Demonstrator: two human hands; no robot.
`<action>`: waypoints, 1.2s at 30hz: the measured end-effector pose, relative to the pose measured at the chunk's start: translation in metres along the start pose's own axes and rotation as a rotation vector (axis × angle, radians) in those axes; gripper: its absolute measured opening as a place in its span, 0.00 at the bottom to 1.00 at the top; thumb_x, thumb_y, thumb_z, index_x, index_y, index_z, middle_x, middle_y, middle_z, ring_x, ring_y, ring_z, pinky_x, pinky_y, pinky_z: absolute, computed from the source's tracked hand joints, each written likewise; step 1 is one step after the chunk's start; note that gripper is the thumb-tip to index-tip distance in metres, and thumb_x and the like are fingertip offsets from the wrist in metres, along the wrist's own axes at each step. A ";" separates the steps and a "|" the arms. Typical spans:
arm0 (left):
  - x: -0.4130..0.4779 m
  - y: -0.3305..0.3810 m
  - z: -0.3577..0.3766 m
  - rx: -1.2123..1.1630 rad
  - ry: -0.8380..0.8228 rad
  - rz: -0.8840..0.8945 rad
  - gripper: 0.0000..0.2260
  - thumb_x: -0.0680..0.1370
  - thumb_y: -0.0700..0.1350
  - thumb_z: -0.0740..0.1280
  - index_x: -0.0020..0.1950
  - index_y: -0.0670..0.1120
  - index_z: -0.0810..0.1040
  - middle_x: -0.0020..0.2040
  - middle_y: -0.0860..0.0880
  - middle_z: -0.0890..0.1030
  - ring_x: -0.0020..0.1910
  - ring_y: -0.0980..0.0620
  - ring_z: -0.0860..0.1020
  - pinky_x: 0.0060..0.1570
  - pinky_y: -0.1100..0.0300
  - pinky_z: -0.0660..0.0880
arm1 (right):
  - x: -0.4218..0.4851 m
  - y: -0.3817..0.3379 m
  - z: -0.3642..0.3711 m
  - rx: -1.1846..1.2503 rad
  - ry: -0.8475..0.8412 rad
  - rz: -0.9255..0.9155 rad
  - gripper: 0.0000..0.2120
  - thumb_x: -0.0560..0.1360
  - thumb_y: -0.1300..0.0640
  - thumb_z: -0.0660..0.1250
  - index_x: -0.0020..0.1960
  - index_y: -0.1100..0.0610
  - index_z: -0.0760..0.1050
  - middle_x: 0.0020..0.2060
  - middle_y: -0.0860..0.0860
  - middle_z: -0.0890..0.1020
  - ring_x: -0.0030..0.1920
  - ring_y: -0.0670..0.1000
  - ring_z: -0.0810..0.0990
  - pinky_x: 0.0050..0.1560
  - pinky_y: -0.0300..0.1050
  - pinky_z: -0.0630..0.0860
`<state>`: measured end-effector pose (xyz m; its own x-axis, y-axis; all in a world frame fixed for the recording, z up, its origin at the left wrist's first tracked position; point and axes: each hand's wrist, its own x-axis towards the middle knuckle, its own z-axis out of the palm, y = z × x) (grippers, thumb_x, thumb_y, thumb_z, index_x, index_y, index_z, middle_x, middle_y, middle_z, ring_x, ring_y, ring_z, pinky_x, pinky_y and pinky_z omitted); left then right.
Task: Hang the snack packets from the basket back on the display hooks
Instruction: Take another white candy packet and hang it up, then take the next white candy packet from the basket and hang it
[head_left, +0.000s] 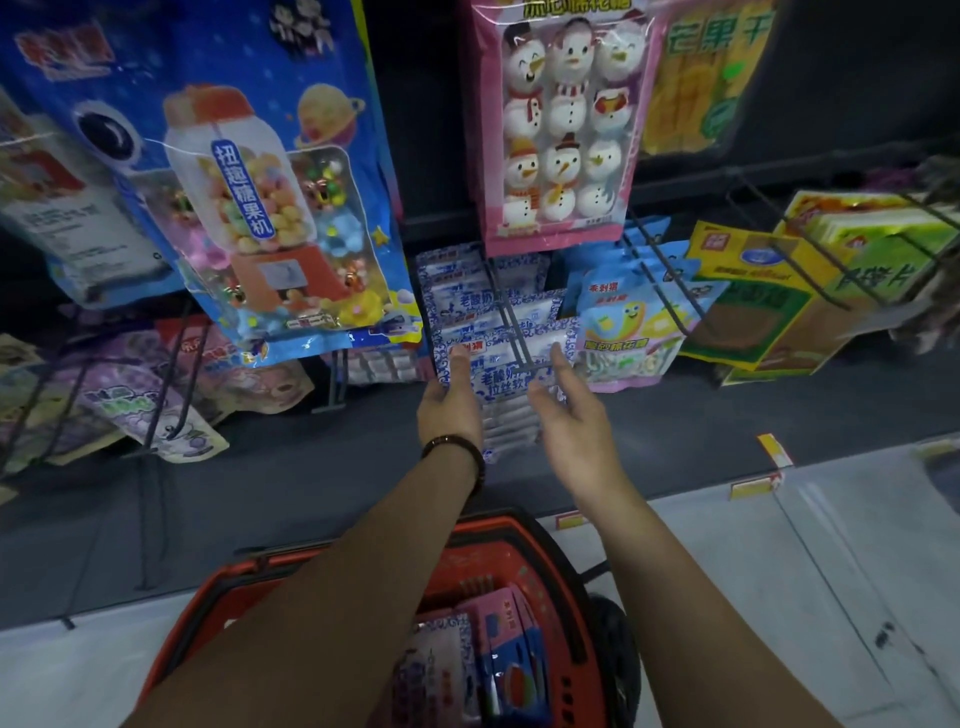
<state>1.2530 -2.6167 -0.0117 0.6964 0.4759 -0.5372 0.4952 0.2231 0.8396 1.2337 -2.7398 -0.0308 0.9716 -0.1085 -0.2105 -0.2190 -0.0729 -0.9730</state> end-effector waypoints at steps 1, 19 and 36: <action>0.002 0.002 0.002 -0.011 -0.001 -0.005 0.45 0.71 0.76 0.65 0.81 0.51 0.66 0.79 0.48 0.71 0.74 0.44 0.73 0.73 0.46 0.70 | 0.000 0.002 0.002 -0.032 -0.018 -0.006 0.30 0.84 0.49 0.67 0.84 0.46 0.62 0.66 0.24 0.69 0.55 0.17 0.68 0.56 0.21 0.67; 0.020 0.005 -0.030 0.084 -0.020 0.020 0.20 0.80 0.63 0.66 0.62 0.49 0.75 0.61 0.46 0.81 0.54 0.45 0.83 0.59 0.50 0.80 | -0.035 0.010 0.016 -0.509 -0.217 0.080 0.19 0.83 0.48 0.68 0.71 0.53 0.77 0.65 0.52 0.83 0.60 0.52 0.82 0.59 0.40 0.73; -0.029 -0.073 -0.308 1.346 -0.742 0.355 0.06 0.82 0.53 0.69 0.56 0.53 0.82 0.54 0.53 0.86 0.54 0.52 0.82 0.55 0.57 0.77 | -0.149 0.117 0.096 -0.937 -0.597 0.459 0.14 0.81 0.54 0.69 0.57 0.64 0.85 0.58 0.63 0.86 0.61 0.59 0.84 0.58 0.51 0.79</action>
<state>1.0367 -2.3850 -0.0332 0.7619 -0.2585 -0.5939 0.0573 -0.8864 0.4593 1.0721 -2.6371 -0.1223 0.6204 0.1451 -0.7708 -0.2957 -0.8669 -0.4012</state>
